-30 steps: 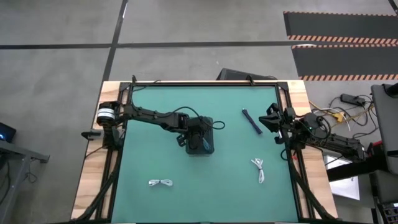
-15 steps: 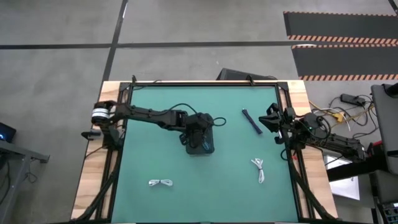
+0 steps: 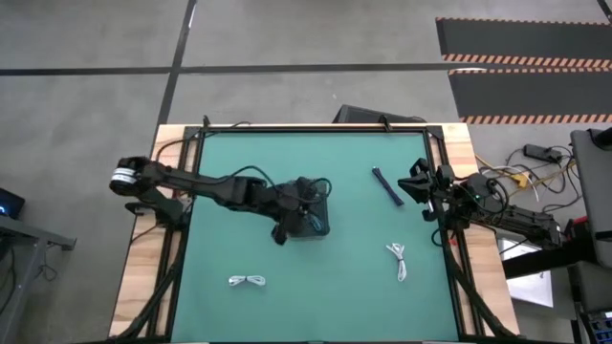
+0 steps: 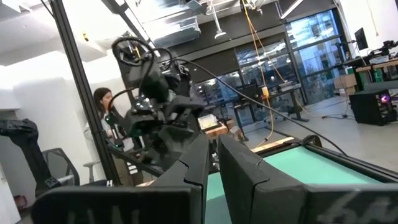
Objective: Pick and place USB-C Cables
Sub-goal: Put the right white charger cable into the black bin
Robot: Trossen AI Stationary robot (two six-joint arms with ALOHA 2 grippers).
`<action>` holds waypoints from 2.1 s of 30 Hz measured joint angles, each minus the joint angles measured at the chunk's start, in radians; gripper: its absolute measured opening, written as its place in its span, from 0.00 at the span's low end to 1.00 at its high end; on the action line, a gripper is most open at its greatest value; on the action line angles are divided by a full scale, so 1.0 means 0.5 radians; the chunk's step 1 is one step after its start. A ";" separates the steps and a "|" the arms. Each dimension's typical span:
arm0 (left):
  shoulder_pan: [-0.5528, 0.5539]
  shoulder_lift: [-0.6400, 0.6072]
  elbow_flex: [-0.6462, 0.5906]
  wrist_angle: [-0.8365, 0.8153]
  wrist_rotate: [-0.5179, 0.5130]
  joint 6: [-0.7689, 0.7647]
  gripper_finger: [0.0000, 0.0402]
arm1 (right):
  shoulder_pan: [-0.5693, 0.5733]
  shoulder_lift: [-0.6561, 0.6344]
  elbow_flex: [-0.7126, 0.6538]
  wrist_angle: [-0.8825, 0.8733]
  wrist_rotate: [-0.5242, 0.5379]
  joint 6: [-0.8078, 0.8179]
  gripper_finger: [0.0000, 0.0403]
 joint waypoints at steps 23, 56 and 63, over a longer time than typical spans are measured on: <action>-0.466 -0.049 -0.110 -0.788 0.015 -1.517 0.25 | 0.000 0.000 0.000 0.195 0.109 -0.120 0.07; -0.737 -0.077 -0.362 -0.779 0.024 -1.882 0.25 | 0.181 0.001 0.000 0.212 0.212 0.330 0.07; -0.737 -0.085 -0.362 -0.780 -0.002 -1.864 0.25 | 0.180 0.050 0.000 0.115 0.315 0.404 0.07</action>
